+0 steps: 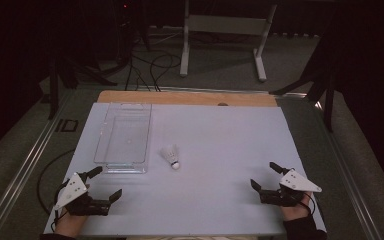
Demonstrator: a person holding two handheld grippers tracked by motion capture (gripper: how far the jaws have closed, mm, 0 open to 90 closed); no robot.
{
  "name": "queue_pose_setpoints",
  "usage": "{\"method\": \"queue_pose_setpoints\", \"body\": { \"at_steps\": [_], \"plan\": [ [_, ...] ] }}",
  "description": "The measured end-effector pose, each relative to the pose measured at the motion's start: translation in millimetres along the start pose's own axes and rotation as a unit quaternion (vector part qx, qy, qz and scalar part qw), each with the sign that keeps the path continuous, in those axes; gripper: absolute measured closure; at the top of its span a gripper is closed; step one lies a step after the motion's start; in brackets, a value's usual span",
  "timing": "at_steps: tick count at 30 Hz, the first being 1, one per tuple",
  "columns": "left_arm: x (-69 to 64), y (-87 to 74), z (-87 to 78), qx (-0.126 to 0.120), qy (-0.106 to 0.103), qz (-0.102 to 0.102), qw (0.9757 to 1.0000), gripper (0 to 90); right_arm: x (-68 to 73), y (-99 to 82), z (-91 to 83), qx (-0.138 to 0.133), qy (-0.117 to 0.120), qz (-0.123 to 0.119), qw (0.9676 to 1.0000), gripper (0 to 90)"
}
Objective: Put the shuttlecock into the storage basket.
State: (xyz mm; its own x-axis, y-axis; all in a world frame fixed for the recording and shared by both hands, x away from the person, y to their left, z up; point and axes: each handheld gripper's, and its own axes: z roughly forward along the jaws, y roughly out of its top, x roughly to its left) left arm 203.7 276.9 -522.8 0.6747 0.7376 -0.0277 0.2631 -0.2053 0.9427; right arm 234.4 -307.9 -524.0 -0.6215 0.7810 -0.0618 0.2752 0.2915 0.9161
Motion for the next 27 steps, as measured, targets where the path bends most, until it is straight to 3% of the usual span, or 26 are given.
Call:
{"method": "queue_pose_setpoints", "body": {
  "at_steps": [15, 21, 27],
  "plan": [
    [-0.5, 1.7, -0.9, 0.014, 0.003, -0.005, 0.9999, 0.1, -0.2, 0.7, -0.5, -0.004, 0.000, 0.000, 1.0000, 9.0],
    [-1.5, 5.4, -2.1, 0.028, 0.003, -0.020, 0.9994, 0.1, 0.8, 0.7, 0.1, -0.001, 0.007, 0.004, 1.0000, 9.0],
    [-2.9, 11.8, -4.4, 0.028, 0.003, -0.022, 0.9994, 0.1, 0.6, 0.8, -0.2, -0.003, 0.008, 0.002, 1.0000, 9.0]
  ]
}}
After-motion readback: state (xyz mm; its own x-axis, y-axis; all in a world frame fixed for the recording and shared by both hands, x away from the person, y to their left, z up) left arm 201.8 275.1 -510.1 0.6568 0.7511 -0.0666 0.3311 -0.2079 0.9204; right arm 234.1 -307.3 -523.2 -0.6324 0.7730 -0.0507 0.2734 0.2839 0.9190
